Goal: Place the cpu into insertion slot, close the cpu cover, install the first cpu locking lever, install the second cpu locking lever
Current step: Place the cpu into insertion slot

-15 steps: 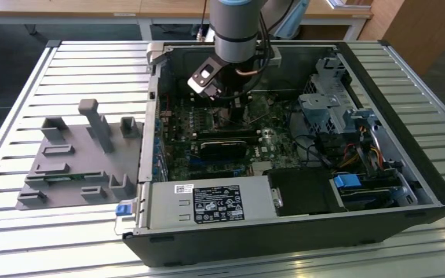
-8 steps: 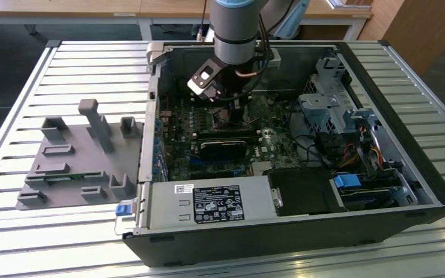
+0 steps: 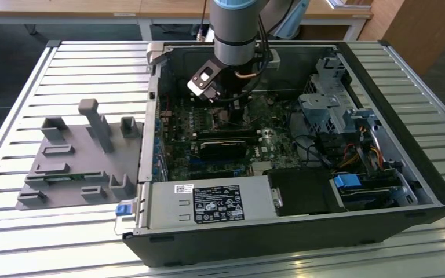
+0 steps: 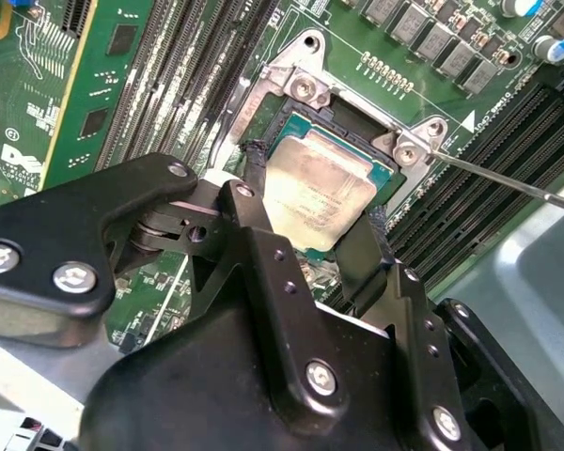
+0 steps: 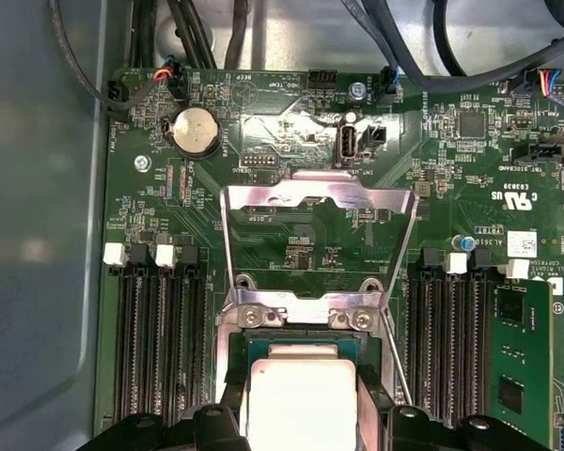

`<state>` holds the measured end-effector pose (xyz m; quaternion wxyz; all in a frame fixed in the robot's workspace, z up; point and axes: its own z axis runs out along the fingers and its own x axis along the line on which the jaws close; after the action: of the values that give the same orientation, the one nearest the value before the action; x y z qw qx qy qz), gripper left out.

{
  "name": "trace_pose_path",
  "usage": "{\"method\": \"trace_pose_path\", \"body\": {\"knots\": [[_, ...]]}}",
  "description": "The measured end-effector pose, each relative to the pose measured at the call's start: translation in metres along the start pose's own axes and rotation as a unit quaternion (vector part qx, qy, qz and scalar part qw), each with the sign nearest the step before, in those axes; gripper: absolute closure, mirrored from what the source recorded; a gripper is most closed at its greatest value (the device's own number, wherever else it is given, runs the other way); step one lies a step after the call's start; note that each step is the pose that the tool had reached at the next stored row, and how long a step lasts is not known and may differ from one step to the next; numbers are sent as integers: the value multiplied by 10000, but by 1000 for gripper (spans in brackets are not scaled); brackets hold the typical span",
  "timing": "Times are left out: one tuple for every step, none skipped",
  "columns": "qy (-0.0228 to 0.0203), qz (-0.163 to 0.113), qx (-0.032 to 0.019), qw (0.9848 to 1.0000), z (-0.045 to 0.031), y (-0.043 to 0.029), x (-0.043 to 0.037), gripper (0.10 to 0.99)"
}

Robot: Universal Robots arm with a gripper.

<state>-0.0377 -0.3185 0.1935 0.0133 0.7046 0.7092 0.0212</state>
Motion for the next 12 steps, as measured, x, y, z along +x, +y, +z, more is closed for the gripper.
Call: {"method": "trace_pose_path", "body": {"knots": [[0,0,0,10000,1,0,0,545],[0,0,0,10000,1,0,0,545],[1,0,0,10000,2,0,0,545],[1,0,-1,10000,2,0,1,545],[1,0,-1,10000,3,0,0,545],[1,0,-1,10000,3,0,1,545],[1,0,-1,10000,3,0,1,545],[3,0,-1,10000,4,0,1,533],[2,0,-1,10000,4,0,1,533],[2,0,-1,10000,4,0,1,471],[2,0,-1,10000,4,0,1,471],[2,0,-1,10000,4,0,1,471]]}}
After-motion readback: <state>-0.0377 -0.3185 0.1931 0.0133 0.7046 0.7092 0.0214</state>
